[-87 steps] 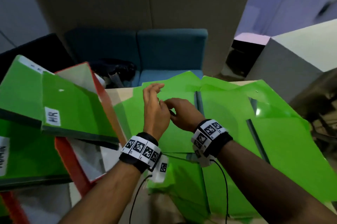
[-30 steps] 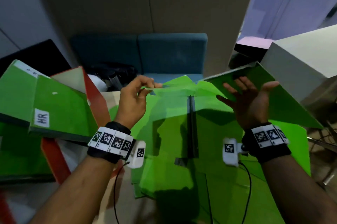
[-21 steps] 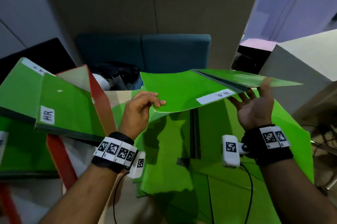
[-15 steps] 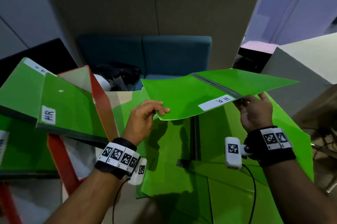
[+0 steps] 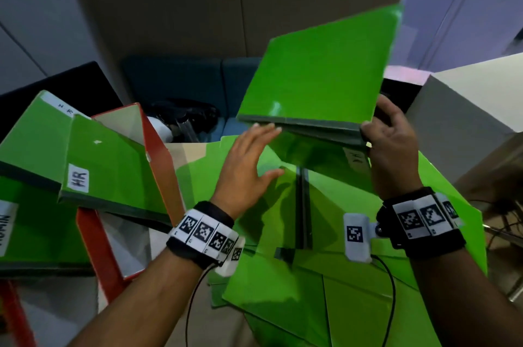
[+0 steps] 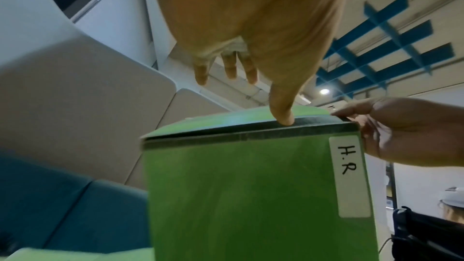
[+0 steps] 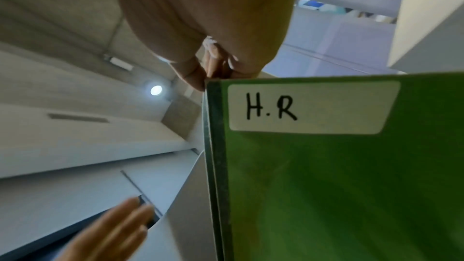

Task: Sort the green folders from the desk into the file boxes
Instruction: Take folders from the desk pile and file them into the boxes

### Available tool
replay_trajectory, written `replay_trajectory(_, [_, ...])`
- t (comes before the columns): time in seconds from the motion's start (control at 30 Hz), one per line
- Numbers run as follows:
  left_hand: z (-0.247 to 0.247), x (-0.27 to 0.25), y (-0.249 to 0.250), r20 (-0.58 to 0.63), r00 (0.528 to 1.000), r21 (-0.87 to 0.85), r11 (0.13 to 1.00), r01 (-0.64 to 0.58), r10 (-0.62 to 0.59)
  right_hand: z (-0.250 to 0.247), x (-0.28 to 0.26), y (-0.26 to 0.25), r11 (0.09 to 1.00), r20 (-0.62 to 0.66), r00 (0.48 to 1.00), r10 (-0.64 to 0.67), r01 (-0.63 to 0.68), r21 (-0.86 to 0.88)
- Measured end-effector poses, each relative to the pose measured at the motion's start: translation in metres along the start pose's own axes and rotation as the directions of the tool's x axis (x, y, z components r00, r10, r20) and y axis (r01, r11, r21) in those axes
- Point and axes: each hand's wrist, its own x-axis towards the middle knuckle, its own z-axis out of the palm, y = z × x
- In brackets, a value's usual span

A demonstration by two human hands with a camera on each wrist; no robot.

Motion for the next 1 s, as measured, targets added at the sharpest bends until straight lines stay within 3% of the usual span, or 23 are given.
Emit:
replay_trajectory(0.07, [-0.005, 0.013, 0.011, -0.052, 0.998, 0.063, 0.997, -0.041, 0.044, 0.012, -0.008, -0.011, 0.993, 0.069, 0.991, -0.114, 0.117, -0.036])
replay_trajectory(0.17, [-0.007, 0.024, 0.026, -0.004, 0.999, 0.078, 0.995, -0.054, 0.054, 0.030, -0.018, -0.025, 0.974, 0.204, 0.956, -0.210, 0.224, -0.045])
replay_trajectory(0.37, [-0.004, 0.020, 0.035, -0.076, 0.995, -0.070, 0.996, 0.056, -0.061, 0.057, -0.026, -0.034, 0.971, 0.367, 0.901, -0.229, 0.238, 0.021])
replay_trajectory(0.47, [-0.006, 0.020, 0.037, -0.079, 0.992, -0.006, 0.995, 0.099, -0.099, 0.067, -0.029, -0.037, 0.966, 0.407, 0.881, -0.242, 0.256, 0.019])
replay_trajectory(0.57, [-0.007, 0.022, 0.038, -0.168, 0.976, 0.005, 0.990, 0.139, -0.136, 0.080, -0.034, -0.040, 0.938, 0.438, 0.846, -0.305, 0.345, -0.013])
replay_trajectory(0.83, [-0.010, 0.023, 0.036, -0.270, 0.951, -0.072, 0.988, 0.137, -0.151, 0.093, -0.043, -0.035, 0.812, 0.439, 0.771, -0.461, 0.566, -0.140])
replay_trajectory(1.0, [-0.008, 0.018, 0.039, -0.246, 0.955, -0.186, 0.975, 0.120, -0.164, 0.095, -0.043, -0.027, 0.789, 0.449, 0.756, -0.477, 0.593, -0.161])
